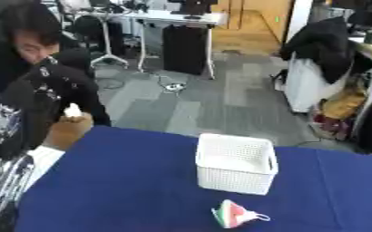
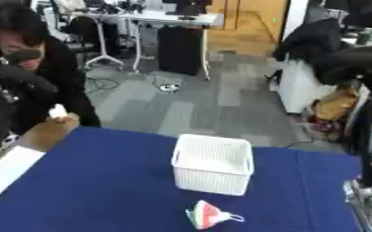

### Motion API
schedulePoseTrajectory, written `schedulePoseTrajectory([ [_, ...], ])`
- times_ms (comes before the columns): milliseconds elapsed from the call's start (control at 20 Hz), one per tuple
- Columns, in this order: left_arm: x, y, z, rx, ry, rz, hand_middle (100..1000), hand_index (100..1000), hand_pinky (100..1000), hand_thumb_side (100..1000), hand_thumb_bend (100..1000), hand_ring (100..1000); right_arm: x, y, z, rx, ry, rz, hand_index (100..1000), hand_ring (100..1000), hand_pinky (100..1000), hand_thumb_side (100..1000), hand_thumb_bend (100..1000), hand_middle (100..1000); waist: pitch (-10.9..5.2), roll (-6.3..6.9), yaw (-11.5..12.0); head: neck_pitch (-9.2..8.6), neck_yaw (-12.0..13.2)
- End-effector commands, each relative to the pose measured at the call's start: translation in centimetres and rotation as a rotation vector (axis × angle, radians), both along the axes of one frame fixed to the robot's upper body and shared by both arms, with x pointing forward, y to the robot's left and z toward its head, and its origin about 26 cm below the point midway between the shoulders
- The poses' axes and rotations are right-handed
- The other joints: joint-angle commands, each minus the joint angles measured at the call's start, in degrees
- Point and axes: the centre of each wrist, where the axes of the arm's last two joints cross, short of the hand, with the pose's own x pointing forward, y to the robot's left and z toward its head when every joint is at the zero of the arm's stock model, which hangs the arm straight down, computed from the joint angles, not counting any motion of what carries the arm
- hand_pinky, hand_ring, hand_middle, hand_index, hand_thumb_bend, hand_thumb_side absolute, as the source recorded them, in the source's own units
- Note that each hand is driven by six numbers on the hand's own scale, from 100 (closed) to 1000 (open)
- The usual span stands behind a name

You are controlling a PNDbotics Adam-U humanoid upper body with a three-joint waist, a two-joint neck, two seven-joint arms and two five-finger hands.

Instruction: Pick up objects on the table and place them in the box.

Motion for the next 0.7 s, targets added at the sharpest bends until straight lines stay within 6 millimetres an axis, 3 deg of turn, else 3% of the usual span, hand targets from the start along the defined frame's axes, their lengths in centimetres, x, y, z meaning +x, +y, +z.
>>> schedulePoseTrajectory([
  [50,-0.3,0.3,1.3,0.024,-0.034,0.009,778,715,639,972,183,633,1.2,-1.1,0.8,-0.191,0.067,-0.066,637,633,678,1000,499,736,-0.76,0.10,0.1,0.51,-0.9],
  [300,-0.3,0.3,1.3,0.032,-0.032,0.007,779,715,639,973,182,633,3.0,-2.0,0.9,-0.447,0.146,-0.167,524,710,791,1000,554,752,-0.89,-0.14,0.3,3.38,-0.6],
  [700,-0.2,0.3,1.2,0.038,-0.028,0.006,779,715,638,973,182,633,5.9,-2.9,-0.6,-0.647,0.201,-0.277,440,674,781,1000,686,712,-0.88,-0.33,0.4,8.87,-0.1],
])
